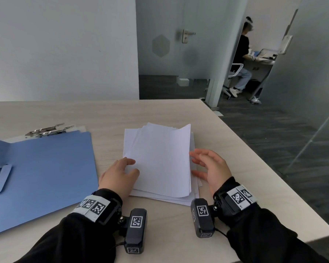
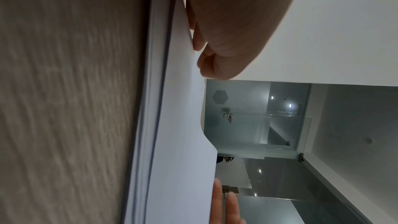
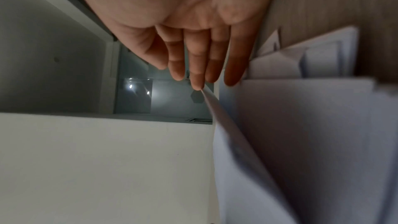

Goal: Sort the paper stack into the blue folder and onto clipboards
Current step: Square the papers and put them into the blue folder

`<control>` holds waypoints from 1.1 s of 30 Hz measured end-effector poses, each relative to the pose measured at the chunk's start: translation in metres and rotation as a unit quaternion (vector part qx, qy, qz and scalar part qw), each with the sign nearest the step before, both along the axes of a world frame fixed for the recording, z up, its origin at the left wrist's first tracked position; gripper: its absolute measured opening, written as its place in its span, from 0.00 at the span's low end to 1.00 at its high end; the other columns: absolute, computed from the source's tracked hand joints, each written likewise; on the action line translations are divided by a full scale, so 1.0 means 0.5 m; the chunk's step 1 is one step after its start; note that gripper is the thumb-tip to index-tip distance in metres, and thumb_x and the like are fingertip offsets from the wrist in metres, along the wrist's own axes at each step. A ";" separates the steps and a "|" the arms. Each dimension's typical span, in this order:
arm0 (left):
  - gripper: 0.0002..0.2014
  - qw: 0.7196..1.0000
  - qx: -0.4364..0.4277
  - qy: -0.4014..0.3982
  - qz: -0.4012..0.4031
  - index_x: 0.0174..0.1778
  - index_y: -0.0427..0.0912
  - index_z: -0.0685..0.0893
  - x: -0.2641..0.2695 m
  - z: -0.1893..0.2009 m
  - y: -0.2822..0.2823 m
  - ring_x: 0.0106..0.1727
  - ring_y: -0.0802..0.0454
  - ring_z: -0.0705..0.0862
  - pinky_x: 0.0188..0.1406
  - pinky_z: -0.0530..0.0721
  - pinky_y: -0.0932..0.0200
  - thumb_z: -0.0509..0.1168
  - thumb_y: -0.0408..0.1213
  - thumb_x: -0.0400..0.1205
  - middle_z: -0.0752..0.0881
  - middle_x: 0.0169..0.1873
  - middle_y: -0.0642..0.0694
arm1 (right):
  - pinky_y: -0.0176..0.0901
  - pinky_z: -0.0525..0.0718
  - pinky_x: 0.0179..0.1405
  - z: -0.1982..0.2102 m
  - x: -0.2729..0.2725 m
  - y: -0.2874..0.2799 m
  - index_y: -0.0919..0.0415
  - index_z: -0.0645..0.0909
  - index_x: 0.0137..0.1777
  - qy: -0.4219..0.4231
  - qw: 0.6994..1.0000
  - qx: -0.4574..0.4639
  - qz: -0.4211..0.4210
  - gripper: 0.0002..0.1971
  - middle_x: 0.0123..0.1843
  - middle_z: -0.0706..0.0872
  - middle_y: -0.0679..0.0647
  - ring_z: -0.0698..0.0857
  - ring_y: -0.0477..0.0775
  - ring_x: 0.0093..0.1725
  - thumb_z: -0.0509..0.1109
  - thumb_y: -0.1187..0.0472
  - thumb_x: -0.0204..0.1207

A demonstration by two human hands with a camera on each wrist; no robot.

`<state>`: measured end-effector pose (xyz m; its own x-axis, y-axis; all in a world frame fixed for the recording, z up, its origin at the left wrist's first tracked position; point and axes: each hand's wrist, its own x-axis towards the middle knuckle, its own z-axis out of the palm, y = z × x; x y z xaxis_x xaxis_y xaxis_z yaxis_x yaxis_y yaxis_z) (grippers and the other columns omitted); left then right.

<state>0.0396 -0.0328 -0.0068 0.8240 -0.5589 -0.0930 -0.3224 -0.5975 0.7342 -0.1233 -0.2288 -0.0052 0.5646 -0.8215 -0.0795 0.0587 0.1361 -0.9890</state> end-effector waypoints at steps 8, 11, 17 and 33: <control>0.19 1.000 -0.005 0.003 0.001 0.64 0.61 0.77 -0.003 0.007 0.002 0.59 0.48 0.83 0.69 0.76 0.44 0.58 0.47 0.77 0.78 0.71 0.57 | 0.50 0.86 0.38 0.031 0.051 0.001 0.63 0.83 0.49 0.010 0.987 0.162 0.021 0.06 0.44 0.90 0.61 0.88 0.61 0.37 0.67 0.64 0.76; 0.19 1.000 -0.010 0.001 0.001 0.66 0.59 0.77 0.000 0.006 0.004 0.66 0.50 0.79 0.70 0.75 0.46 0.59 0.46 0.78 0.77 0.73 0.57 | 0.61 0.85 0.54 0.024 0.064 -0.004 0.71 0.83 0.47 0.096 0.982 0.153 0.055 0.08 0.46 0.89 0.66 0.88 0.67 0.46 0.69 0.65 0.75; 0.20 0.995 -0.090 0.030 0.007 0.70 0.58 0.76 0.005 0.002 0.015 0.63 0.55 0.79 0.59 0.77 0.55 0.61 0.42 0.80 0.78 0.71 0.55 | 0.64 0.86 0.53 0.026 0.047 0.004 0.70 0.86 0.47 0.141 0.987 0.008 0.078 0.13 0.47 0.91 0.68 0.89 0.71 0.47 0.60 0.78 0.72; 0.12 0.904 -0.392 0.168 -0.023 0.49 0.46 0.88 0.024 0.156 -0.026 0.44 0.47 0.85 0.48 0.83 0.50 0.59 0.35 0.84 0.90 0.45 0.45 | 0.47 0.84 0.44 0.095 -0.006 0.027 0.58 0.87 0.51 -0.063 0.995 -0.069 0.038 0.19 0.47 0.92 0.57 0.90 0.55 0.45 0.58 0.77 0.78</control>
